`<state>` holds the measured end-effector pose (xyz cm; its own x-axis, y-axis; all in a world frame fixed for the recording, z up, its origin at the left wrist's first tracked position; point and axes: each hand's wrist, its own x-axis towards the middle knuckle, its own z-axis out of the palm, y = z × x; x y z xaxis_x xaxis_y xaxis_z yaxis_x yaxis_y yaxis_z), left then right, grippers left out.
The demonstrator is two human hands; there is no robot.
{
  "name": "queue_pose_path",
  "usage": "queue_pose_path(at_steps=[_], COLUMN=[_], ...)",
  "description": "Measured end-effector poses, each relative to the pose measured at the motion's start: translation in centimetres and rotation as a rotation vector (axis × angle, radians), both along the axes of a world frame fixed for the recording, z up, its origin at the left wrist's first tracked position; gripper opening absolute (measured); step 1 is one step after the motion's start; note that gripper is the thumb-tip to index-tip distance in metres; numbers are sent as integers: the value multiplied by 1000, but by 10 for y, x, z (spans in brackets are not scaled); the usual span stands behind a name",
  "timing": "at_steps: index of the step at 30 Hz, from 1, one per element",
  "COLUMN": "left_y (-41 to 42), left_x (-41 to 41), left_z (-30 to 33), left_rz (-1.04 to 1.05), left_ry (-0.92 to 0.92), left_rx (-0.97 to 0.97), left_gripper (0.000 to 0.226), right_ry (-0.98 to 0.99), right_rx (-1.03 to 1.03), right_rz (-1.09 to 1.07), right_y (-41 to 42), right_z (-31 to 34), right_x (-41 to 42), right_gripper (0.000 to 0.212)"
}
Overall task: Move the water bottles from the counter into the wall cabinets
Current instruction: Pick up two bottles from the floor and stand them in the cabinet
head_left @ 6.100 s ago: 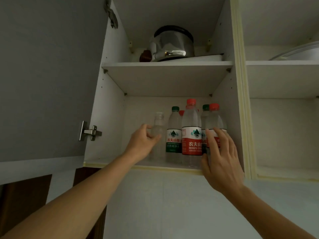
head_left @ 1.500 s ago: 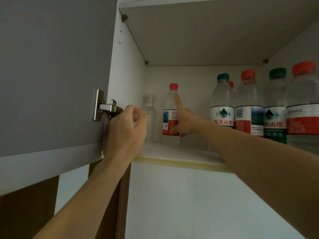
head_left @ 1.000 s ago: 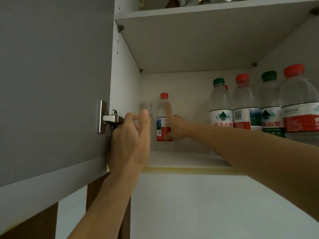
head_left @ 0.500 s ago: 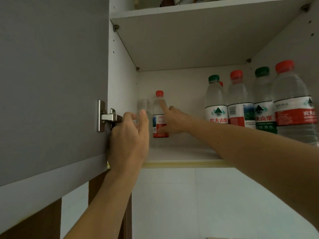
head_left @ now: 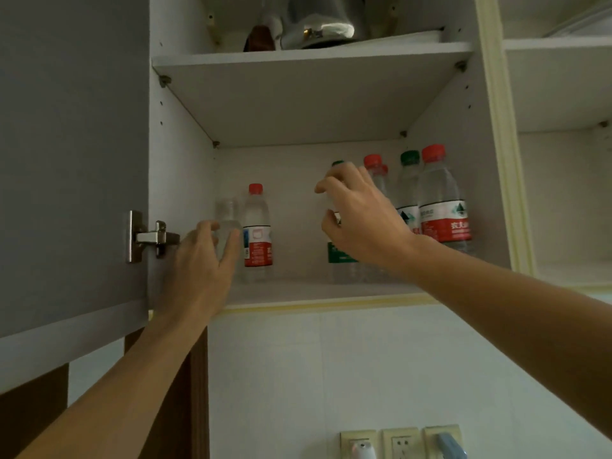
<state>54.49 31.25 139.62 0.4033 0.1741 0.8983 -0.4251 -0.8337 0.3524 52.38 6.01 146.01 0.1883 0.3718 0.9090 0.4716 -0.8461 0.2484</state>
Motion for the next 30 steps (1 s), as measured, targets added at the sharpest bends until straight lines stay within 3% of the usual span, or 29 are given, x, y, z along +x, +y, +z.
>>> queue_pose_path(at_steps=[5,11,15,18,21,27,30], left_y=[-30,-116,-151,-158,-160,-151,-144], left_x=[-2,-2,17,36,49,63,62], left_z=[15,51,72,78,74,65,65], left_rz=[34,-222,-375,-521,-657,-765,-758], left_ry=[68,144,295,396,431,438,433], left_rx=[100,162,68,-56,-97,-50,-39], left_gripper=[64,73,93,102,89,81,78], right_ry=[-38,47,22,-5,90,325,316], right_rx=[171,416,305,200,190,381,434], right_rz=[-91,-192,-279,-132,44,161,157], right_y=[-62,-100,-97,-79,-61,-48,-42], right_z=[-15,-47,-56,-38,-18,-6,-12], right_x=[-21,-20,-13,-9,-1,20,26], right_gripper=[50,74,77,70,70,79,78])
